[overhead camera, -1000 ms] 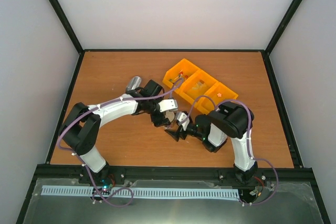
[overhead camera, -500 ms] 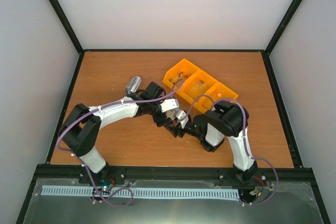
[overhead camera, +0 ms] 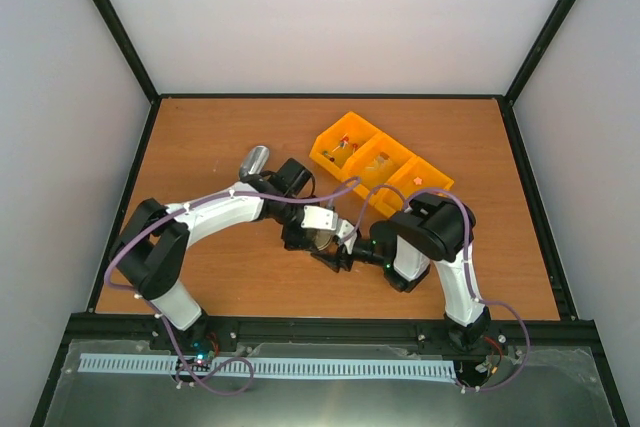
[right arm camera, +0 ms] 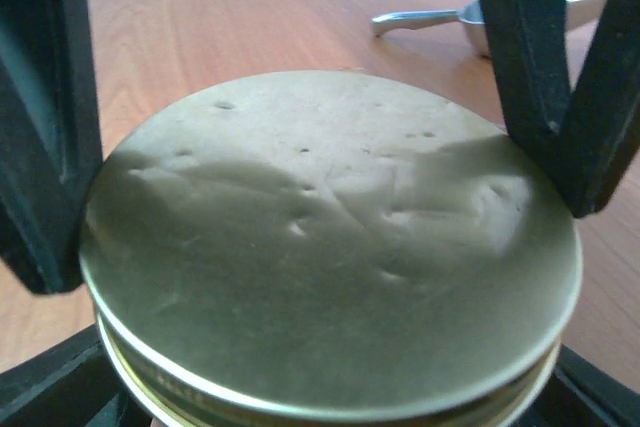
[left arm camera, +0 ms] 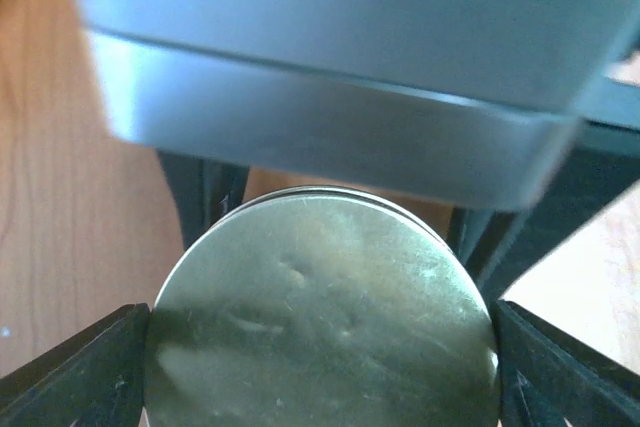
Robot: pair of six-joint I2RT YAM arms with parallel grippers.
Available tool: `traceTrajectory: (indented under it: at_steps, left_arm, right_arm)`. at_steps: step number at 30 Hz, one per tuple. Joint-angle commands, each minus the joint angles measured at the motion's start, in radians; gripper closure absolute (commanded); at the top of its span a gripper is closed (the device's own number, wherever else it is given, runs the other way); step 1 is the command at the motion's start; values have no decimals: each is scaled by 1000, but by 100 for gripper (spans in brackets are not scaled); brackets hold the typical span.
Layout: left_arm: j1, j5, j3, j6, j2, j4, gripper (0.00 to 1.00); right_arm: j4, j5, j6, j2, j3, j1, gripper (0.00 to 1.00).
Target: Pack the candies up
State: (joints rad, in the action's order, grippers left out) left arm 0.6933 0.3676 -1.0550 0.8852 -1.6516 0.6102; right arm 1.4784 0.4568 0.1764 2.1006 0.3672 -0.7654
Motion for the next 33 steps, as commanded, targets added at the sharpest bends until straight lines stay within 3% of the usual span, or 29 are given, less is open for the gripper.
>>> traceTrajectory:
  at_steps: [1, 3, 8, 13, 21, 25, 33]
  left_arm:
    - [10, -67, 85, 222, -3, 179, 56]
    - [10, -73, 84, 185, -6, 162, 57]
    - [-4, -80, 66, -72, -26, 65, 58]
    - [-18, -101, 59, -296, -2, -33, 58]
    - [-17, -135, 78, -423, -7, -85, 57]
    - [-14, -103, 100, -417, 9, -87, 57]
    - [-11, -8, 60, -86, 16, 116, 59]
  right_arm:
    - [90, 196, 47, -41, -16, -3, 43]
    - [85, 186, 49, -45, -16, -2, 37]
    - [100, 85, 5, -61, -31, -4, 5]
    - [115, -55, 6, -51, -33, -24, 1]
    - [129, -146, 15, 2, -4, -49, 7]
    - [129, -167, 14, 13, 7, -49, 21]
    - [169, 24, 55, 9, -24, -49, 41]
